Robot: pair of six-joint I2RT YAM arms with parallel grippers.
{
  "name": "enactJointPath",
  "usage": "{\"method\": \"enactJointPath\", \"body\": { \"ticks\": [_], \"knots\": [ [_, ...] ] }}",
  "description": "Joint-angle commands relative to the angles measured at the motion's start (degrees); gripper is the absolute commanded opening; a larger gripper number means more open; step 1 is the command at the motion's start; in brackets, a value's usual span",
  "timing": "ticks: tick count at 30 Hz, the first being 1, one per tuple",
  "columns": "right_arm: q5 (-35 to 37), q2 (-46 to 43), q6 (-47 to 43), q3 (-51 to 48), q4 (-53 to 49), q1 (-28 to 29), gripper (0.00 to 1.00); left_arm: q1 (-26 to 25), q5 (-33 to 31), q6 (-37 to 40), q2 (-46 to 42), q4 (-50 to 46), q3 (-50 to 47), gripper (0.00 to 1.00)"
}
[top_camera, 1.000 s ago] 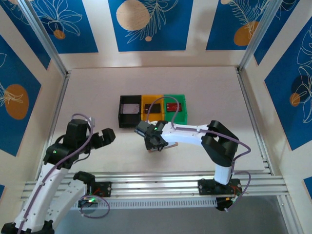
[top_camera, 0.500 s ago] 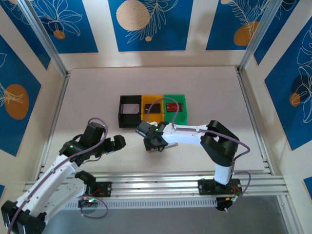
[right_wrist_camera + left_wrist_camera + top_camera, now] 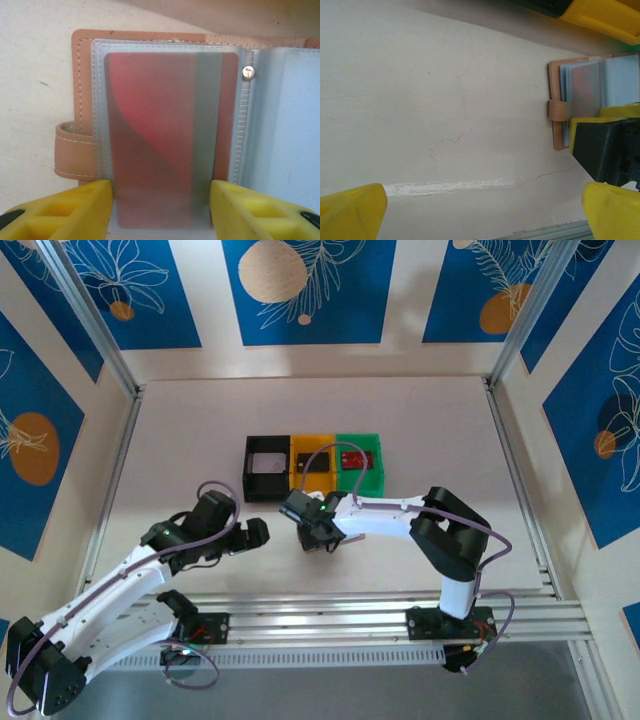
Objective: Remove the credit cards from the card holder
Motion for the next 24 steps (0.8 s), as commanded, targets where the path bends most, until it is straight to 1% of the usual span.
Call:
{"method": "enactJointPath", "body": {
  "ticks": [1, 7, 10, 18, 24],
  "knots": [
    [-1.73, 0.05, -1.01, -0.71, 0.21, -0.26, 0.58, -1.16, -1.87, -1.02, 0.79, 0.91, 1.04, 0.99],
    [-0.32, 1.45, -0.63, 0.27, -1.2, 0.2, 0.62, -2.75, -2.75, -1.42, 2.34, 1.38, 1.28, 0.99],
    [0.39, 1.54, -0.28, 0.01, -1.27, 0.33, 0.62, -3.17, -3.28, -1.28, 2.61, 1.2, 1.41, 1.0],
    [0.82, 1.99, 0.6, 0.1, -1.64, 0.18, 0.5, -3.54, -3.37, -1.33, 2.83, 1.39, 1.18, 0.99],
    [0.72, 1.14, 1.26, -0.78, -1.02, -0.14, 0.46, -3.68, -3.64, -1.26, 2.56, 1.14, 1.01, 1.0]
  ]
}}
